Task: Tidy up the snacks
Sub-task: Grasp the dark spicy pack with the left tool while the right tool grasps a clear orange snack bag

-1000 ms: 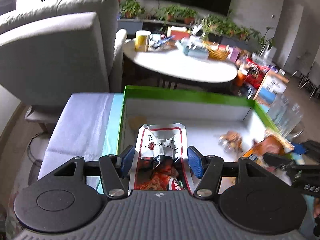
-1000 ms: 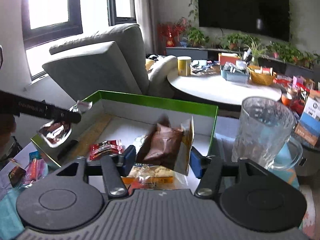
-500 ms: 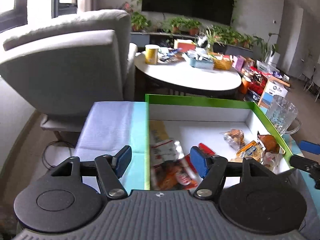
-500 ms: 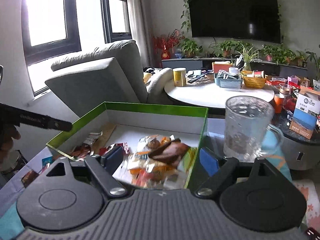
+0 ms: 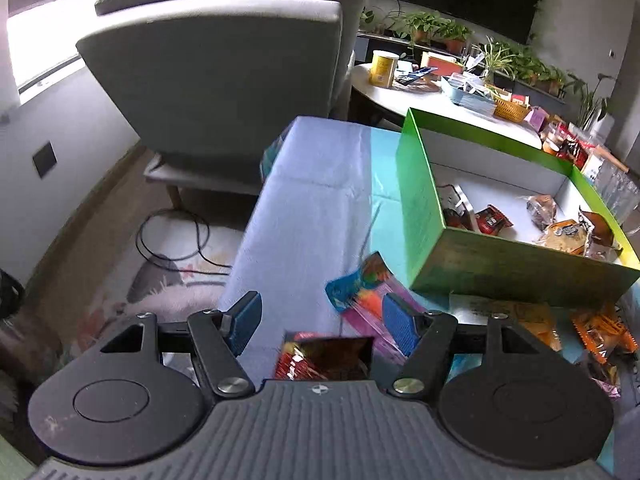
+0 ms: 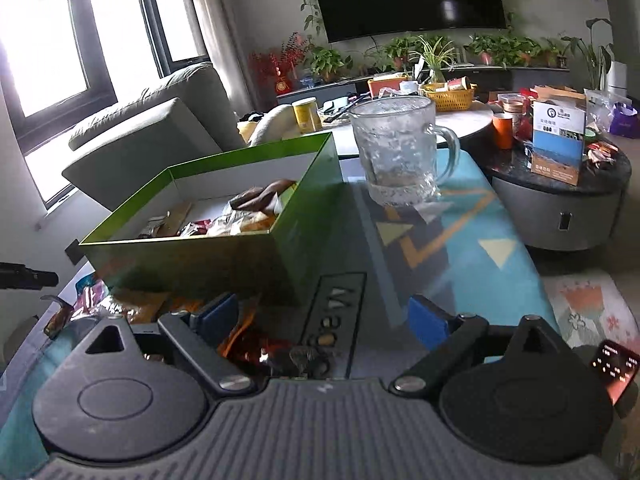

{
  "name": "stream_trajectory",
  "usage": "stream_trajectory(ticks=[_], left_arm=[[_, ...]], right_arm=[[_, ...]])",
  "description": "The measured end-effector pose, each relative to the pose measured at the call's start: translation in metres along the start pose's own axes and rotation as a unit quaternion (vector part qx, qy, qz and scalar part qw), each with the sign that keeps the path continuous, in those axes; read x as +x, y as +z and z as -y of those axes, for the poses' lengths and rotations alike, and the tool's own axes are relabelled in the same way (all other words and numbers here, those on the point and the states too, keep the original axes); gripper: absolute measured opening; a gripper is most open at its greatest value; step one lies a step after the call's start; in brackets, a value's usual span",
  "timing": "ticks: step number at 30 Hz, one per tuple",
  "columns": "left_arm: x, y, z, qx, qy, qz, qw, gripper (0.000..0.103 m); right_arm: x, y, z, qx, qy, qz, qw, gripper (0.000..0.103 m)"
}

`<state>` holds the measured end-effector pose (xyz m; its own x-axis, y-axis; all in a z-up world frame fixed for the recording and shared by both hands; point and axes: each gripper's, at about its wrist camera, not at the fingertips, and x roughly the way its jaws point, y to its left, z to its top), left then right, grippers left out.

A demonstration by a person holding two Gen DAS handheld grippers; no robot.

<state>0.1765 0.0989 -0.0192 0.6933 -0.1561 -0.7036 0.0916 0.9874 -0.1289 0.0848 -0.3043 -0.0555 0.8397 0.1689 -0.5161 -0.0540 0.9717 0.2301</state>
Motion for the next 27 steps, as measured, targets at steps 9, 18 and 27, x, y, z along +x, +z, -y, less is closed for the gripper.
stream_trajectory(ticks=[9,18,27], left_arm=[[-0.003,-0.032,0.013,0.03,0.032,0.043,0.9981,0.083],[0.014,-0.043,0.015,0.056,0.016,0.016,0.9982,0.083],[0.014,-0.044,0.011,0.072,0.01,0.04,0.9966,0.055]], right_arm=[[0.002,-0.024,-0.02,-0.048,0.017,-0.018,0.999,0.061],[0.008,-0.027,-0.03,-0.057,0.029,-0.029,0.998,0.061],[0.022,-0.027,-0.034,-0.072,0.025,-0.028,0.997,0.061]])
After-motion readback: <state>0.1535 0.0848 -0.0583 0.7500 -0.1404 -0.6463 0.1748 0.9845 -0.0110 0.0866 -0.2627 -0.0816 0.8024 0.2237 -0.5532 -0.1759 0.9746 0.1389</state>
